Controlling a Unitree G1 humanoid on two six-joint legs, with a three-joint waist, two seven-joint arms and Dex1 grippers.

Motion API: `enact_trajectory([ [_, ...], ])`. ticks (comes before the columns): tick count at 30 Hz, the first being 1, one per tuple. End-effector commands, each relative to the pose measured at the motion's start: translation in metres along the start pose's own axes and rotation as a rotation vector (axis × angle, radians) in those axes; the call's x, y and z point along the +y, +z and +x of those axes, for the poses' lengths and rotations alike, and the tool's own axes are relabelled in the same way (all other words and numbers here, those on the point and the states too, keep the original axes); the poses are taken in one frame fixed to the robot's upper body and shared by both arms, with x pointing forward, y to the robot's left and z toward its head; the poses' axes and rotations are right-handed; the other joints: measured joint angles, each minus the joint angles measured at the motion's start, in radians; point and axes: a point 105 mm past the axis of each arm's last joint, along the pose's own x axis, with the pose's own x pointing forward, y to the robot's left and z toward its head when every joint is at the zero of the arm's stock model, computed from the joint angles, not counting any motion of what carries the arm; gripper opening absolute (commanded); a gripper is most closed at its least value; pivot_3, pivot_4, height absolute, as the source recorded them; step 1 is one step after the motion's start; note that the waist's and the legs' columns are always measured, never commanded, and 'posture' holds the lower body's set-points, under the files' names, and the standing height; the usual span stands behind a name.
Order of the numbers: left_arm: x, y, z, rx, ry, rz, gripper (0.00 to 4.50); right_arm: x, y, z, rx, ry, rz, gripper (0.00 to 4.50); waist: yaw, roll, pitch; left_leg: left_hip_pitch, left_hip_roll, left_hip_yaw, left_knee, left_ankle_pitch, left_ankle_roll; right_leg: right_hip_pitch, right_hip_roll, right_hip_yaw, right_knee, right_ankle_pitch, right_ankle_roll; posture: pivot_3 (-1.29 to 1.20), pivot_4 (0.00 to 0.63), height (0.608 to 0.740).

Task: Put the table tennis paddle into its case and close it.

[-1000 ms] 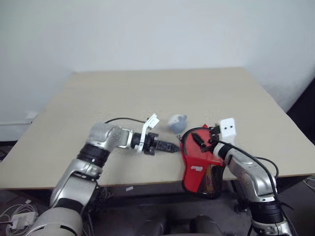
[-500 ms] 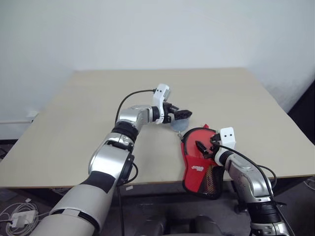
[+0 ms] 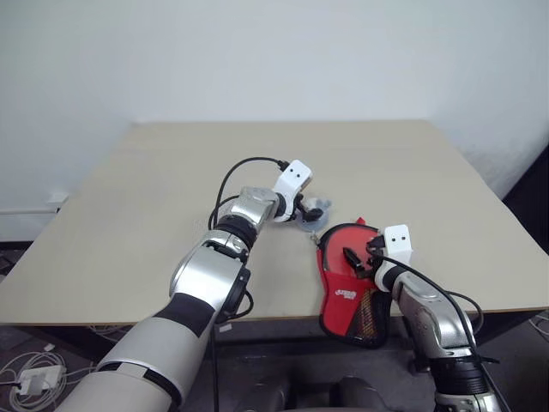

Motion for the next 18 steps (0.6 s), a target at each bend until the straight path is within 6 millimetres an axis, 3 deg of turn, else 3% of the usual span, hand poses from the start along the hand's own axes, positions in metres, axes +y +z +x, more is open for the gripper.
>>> enact_trajectory([
  [1,0.009,-0.007,-0.001,0.056,0.070,-0.004,4.44,-0.006,-0.013,-0.002,0.069,-0.019,-0.004,4.50,0.000,-0.001,-0.001,0.000,0.000,0.000,0.000,0.000,0.000,0.000,0.000,0.000,0.000,0.000,0.000,0.00,0.000,0.740],
  [5,-0.003,-0.012,0.003,0.044,0.015,-0.088,4.44,-0.008,-0.020,-0.002,0.103,-0.034,-0.033,4.50,0.000,-0.002,-0.002,0.001,0.000,-0.001,0.001,0.000,0.000,0.001,0.000,-0.001,0.000,0.000,0.000,0.00,0.000,0.740],
  [12,-0.031,-0.011,0.011,0.003,-0.121,-0.335,4.44,-0.016,-0.016,0.001,0.101,-0.072,-0.052,4.50,-0.001,-0.003,-0.002,0.002,0.000,-0.002,0.001,0.000,0.000,0.003,0.000,-0.002,0.000,0.000,0.000,0.00,0.000,0.740],
  [18,-0.036,-0.019,0.014,0.020,-0.118,-0.379,4.44,-0.020,-0.011,0.001,0.093,-0.088,-0.058,4.50,0.000,-0.003,-0.002,0.002,0.000,-0.002,0.001,0.000,0.000,0.003,0.000,-0.002,0.000,0.000,0.000,0.00,0.000,0.740],
])
